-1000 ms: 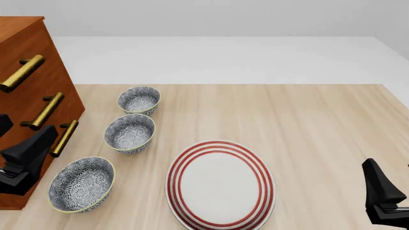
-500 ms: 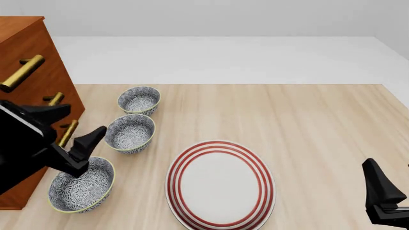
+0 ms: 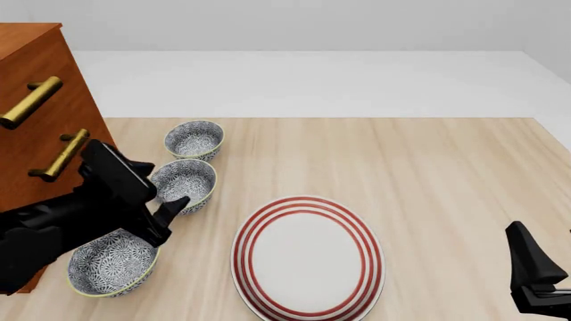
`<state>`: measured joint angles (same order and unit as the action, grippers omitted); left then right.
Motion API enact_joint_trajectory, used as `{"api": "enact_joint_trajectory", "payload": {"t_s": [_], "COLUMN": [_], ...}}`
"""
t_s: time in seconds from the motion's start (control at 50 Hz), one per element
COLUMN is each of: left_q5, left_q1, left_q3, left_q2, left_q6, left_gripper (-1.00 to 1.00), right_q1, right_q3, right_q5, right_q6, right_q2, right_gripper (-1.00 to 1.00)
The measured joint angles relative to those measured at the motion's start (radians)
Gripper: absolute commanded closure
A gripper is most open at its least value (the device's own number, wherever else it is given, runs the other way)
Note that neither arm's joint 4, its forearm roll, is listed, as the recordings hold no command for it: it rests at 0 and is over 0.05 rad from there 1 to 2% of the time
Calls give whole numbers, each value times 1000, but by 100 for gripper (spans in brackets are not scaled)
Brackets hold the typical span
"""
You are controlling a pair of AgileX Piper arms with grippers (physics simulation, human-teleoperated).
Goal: Pick up the bowl and put it in the middle on the plate.
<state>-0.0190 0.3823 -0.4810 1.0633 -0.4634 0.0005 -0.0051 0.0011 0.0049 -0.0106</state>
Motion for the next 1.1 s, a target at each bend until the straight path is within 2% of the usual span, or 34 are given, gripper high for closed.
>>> {"api": "enact_joint_trajectory", "payload": {"t_s": [0.28,0.5,1.1], "left_q5": [29,55,86], "left_q1": [11,-13,-68], "left_q3": [-38,-72,-144], "left_q2": [146,252,425], "left_q6": [-26,-65,-180], "left_gripper": [-100,-100,-100], "right_q1": [0,0,0], "right_q3": [-1,0,2], "right_q5": [2,1,-8], "right_q6": [0,1,1], "right_q2": [1,0,-7], "right_gripper": [-100,-100,-100]}}
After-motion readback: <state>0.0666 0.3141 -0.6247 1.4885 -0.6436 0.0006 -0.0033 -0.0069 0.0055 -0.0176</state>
